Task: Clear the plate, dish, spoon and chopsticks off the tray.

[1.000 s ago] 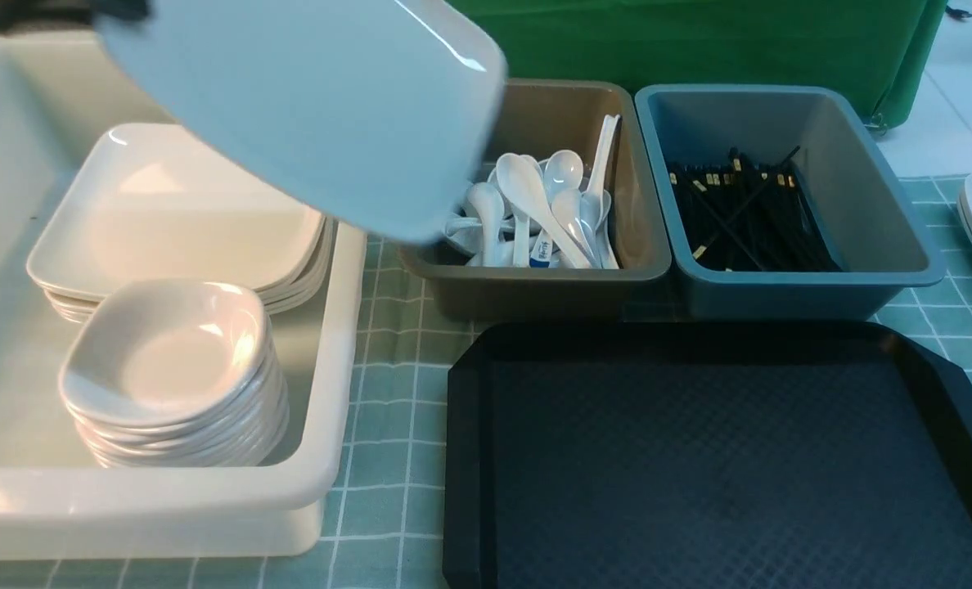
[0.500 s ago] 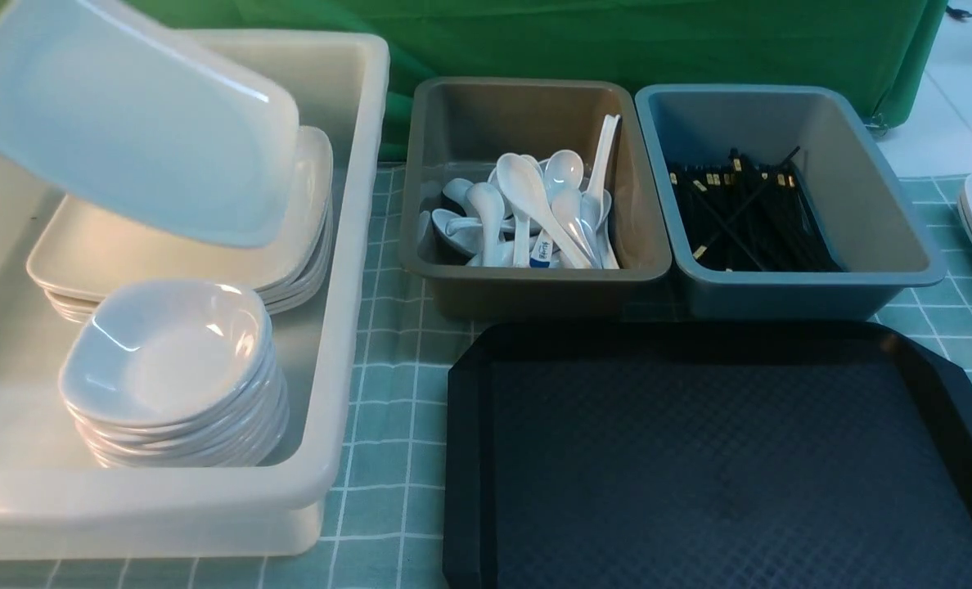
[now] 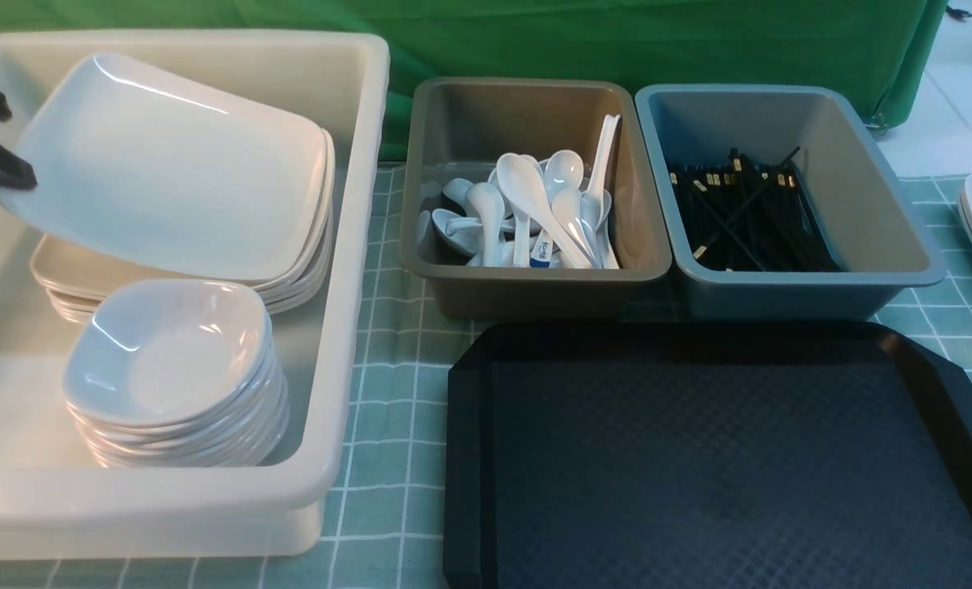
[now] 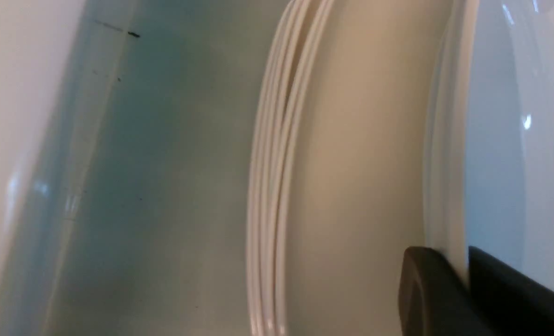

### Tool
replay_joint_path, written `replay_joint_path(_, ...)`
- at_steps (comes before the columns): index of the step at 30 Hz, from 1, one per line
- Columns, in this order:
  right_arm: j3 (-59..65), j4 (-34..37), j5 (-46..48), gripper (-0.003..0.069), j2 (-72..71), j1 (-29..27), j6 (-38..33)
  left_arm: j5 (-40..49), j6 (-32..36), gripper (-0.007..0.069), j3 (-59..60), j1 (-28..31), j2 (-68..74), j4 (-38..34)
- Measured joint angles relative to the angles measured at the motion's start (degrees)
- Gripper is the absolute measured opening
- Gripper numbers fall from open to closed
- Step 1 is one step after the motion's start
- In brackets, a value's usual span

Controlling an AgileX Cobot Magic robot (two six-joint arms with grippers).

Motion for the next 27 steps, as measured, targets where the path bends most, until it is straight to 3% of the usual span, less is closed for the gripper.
replay_joint_path(3,0.0,0.0,0.0,0.0395,0.0,0.0,0.2,-0.2,0.5,0.0127,0.0,0.0,1.1,1.0)
replay_joint_path(12,0.0,0.0,0.0,0.0395,0.0,0.0,1.8,0.5,0.5,0.0442,0.0,-0.1,2.0,2.6)
replay_joint_path(16,0.0,0.2,0.4,0.0395,0.0,0.0,2.1,1.4,0.7,0.0486,0.0,-0.1,1.7,3.2)
replay_joint_path(19,0.0,0.3,1.1,0.0395,0.0,0.0,2.2,2.2,1.2,0.0452,0.0,-0.2,0.4,3.6)
replay_joint_path(22,-0.9,2.0,3.5,0.0349,-0.1,0.0,-0.3,4.5,2.1,0.0274,-0.7,-1.7,-3.4,4.4)
replay_joint_path(23,-1.6,2.9,4.6,0.0312,-0.1,0.0,-2.1,5.2,2.1,0.0197,-0.9,-2.7,-5.1,4.5)
replay_joint_path(25,-5.0,7.5,8.1,0.0135,-0.5,0.0,-8.2,6.2,2.6,0.0062,-1.1,-7.0,-10.4,4.6)
replay_joint_path(27,-7.6,10.8,9.4,0.0067,-1.5,0.0,-11.6,6.6,2.7,0.0027,-1.2,-10.1,-13.4,4.5)
